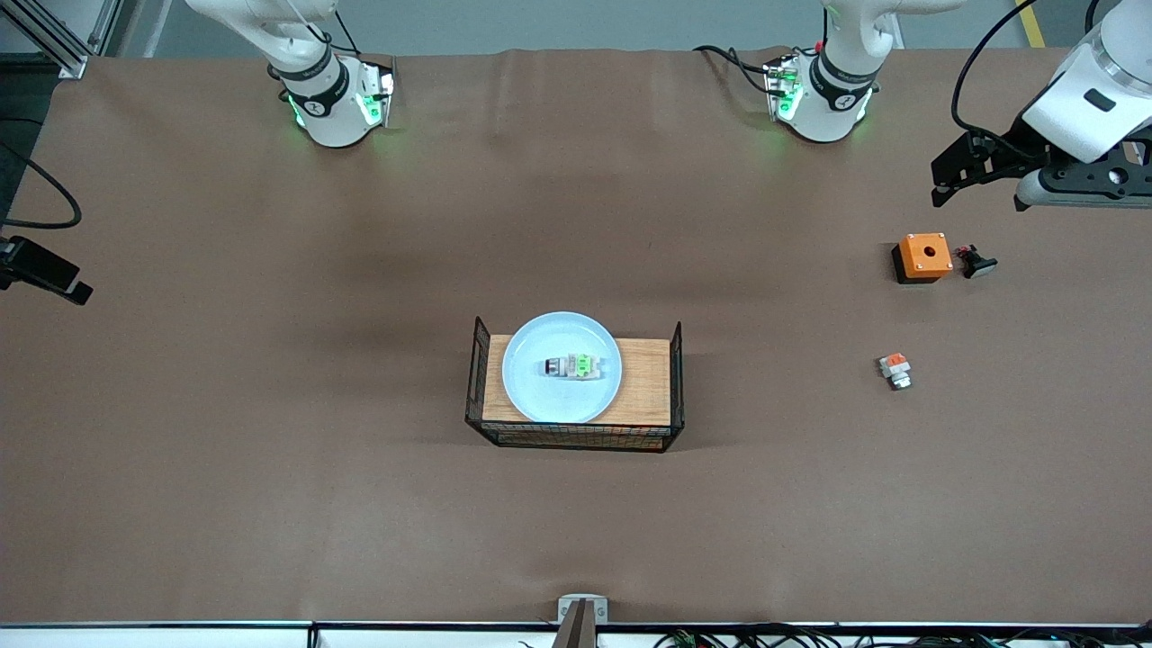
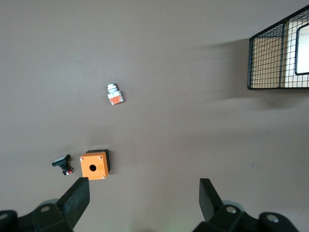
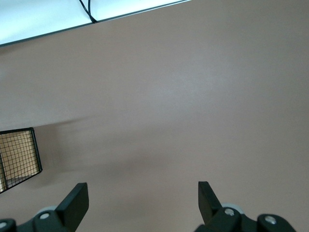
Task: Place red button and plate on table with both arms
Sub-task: 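Move the left gripper over the green button on the blue plate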
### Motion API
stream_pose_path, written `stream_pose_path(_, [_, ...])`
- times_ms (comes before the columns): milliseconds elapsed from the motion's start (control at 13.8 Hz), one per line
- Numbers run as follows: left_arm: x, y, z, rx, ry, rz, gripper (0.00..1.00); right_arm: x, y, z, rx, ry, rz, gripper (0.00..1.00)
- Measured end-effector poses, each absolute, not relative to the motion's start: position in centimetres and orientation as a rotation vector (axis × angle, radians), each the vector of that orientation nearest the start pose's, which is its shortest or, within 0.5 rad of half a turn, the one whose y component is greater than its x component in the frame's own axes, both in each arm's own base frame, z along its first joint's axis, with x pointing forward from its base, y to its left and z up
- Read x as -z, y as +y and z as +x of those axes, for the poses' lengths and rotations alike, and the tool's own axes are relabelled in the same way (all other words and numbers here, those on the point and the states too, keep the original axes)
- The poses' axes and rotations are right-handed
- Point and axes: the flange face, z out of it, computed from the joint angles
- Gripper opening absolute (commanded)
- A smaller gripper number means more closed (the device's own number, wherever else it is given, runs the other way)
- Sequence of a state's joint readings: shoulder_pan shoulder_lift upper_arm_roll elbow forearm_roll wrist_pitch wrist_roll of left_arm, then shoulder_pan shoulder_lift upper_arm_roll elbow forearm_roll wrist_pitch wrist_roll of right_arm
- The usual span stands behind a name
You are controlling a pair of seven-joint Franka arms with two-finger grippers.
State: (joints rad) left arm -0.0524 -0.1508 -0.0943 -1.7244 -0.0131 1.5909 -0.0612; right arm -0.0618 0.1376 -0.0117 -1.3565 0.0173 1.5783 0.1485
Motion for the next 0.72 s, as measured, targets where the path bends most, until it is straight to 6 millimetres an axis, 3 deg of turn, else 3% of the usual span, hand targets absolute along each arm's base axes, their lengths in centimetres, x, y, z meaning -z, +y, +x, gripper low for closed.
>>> stream_pose_path(724, [-62.2, -8.5, 50.4, -0.003, 0.147, -3.136, 1.00, -64.7, -4.2, 59.7, 0.133, 0.344, -3.101, 1.00])
